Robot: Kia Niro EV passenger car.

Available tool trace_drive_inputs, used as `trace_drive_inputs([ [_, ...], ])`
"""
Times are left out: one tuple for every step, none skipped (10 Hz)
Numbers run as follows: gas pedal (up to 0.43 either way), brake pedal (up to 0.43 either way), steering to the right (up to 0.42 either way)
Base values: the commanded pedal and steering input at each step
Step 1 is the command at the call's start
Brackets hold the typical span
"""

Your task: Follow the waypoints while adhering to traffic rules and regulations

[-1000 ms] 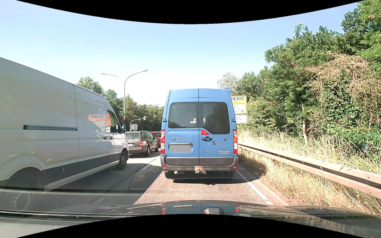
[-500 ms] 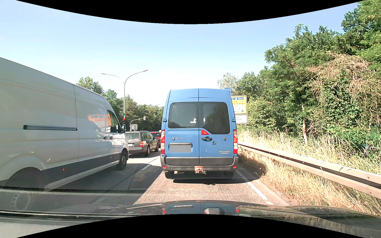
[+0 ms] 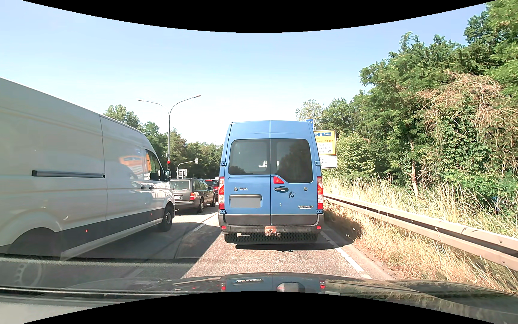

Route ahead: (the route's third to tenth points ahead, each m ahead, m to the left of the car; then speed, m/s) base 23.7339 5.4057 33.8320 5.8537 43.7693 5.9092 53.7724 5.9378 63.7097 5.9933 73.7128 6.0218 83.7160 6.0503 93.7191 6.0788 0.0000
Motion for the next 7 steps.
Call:
trace_drive_inputs([
  [0.0, 0.189, -0.003],
  [0.0, 0.189, -0.003],
  [0.0, 0.189, -0.003],
  [0.0, 0.189, -0.003],
  [0.0, 0.189, -0.003],
  [0.0, 0.189, -0.003],
  [0.0, 0.189, -0.003],
])
